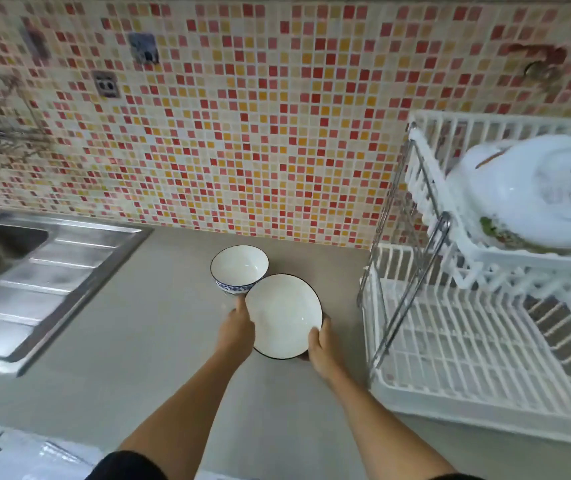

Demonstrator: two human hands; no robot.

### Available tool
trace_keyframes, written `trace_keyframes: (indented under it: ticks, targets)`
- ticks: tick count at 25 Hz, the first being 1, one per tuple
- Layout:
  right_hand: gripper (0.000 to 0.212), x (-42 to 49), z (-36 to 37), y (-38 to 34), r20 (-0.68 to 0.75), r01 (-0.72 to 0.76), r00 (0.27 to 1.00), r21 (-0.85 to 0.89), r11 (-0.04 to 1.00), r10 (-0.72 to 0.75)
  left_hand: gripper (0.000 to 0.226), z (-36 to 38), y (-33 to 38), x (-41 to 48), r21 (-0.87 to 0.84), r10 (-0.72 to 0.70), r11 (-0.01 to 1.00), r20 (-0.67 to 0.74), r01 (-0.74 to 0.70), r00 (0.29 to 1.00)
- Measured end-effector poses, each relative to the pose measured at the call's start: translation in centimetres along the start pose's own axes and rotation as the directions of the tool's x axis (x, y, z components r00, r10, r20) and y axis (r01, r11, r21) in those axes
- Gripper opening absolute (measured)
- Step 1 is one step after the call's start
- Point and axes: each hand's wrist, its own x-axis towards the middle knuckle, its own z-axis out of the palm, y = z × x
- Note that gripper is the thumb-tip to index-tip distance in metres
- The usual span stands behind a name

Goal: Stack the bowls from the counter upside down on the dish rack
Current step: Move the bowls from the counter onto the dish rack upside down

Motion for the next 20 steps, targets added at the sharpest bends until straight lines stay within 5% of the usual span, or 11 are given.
trace_keyframes:
  ticks: [5, 11, 17, 20]
  targets:
    - [0.045, -6.6, -1.8, -6.8, 0.026, 0.16, 0.987, -0.008, 0.987, -0.16, 0.036, -5.9, 0.5, -6.9, -0.238, -0.01, 0.969, -0.31, -0.067, 0.951]
    - [0.049, -13.4, -6.2, -17.8, -0.091, 0.427, 0.904, 0.168, 0.888, -0.418, 0.03, -14.1, 6.5, -14.3, -0.603, 0.003, 0.673, -0.577, -0.428, 0.817]
    - [0.074, -18.5, -13.9, -22.6, -0.292, 0.693, 0.72, 0.263, 0.671, -0.629, 0.036, -19.4, 12.9, -19.6, -0.711, 0.114, 0.358, -0.61, -0.605, 0.784]
    - [0.049, -19.6, -18.4, -22.8, -0.287, 0.749, 0.663, 0.258, 0.61, -0.692, 0.041, -19.2, 16.6, -21.2, -0.726, 0.224, 0.246, -0.602, -0.642, 0.766]
